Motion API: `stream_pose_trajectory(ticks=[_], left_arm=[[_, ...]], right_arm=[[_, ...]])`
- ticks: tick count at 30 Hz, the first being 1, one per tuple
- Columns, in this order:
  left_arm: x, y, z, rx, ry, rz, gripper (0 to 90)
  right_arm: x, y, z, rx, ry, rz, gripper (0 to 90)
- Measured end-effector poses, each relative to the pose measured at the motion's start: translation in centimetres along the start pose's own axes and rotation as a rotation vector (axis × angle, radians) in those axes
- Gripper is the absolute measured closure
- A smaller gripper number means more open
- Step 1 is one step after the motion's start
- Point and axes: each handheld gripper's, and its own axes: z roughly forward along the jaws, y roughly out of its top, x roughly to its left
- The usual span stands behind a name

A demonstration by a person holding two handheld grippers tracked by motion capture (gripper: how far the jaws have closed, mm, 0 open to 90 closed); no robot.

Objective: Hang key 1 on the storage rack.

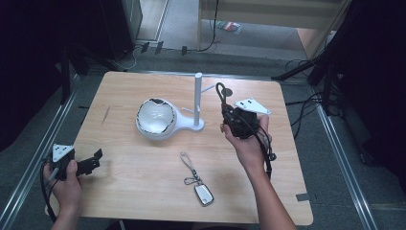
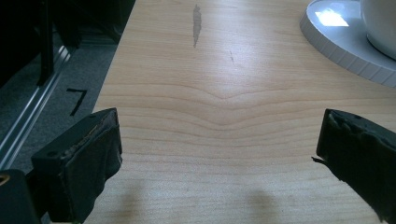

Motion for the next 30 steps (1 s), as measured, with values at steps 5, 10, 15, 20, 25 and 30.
stream_pose_trajectory(ticks=[5, 10, 15, 20, 25, 30], left_arm=[[0.0, 0.0, 0.0, 0.0, 0.001, 0.0, 0.3], [0.0, 0.0, 0.0, 0.001, -0.001, -0.002, 0.3], [0.0, 0.0, 0.0, 0.0, -0.001, -0.003, 0.3], [0.0, 0.0, 0.0, 0.003, -0.002, -0.001, 0.3], [0.0, 0.0, 0.0, 0.0, -0.002, -0.005, 0.3], [0.0, 0.0, 0.0, 0.0, -0.003, -0.005, 0.3]], right_arm=[[0.0, 0.3, 0.5, -0.002, 0.0, 0.002, 80.6], [-0.1, 0.5, 1.0, 0.0, -0.047, 0.008, 80.6], [-0.1, 0.6, 1.6, 0.015, -0.101, -0.003, 80.6], [0.2, 0.6, 2.2, 0.024, -0.112, -0.013, 80.6], [1.2, 0.5, 2.5, 0.03, -0.114, -0.04, 80.6], [1.6, 0.5, 2.6, 0.033, -0.117, -0.053, 80.6]])
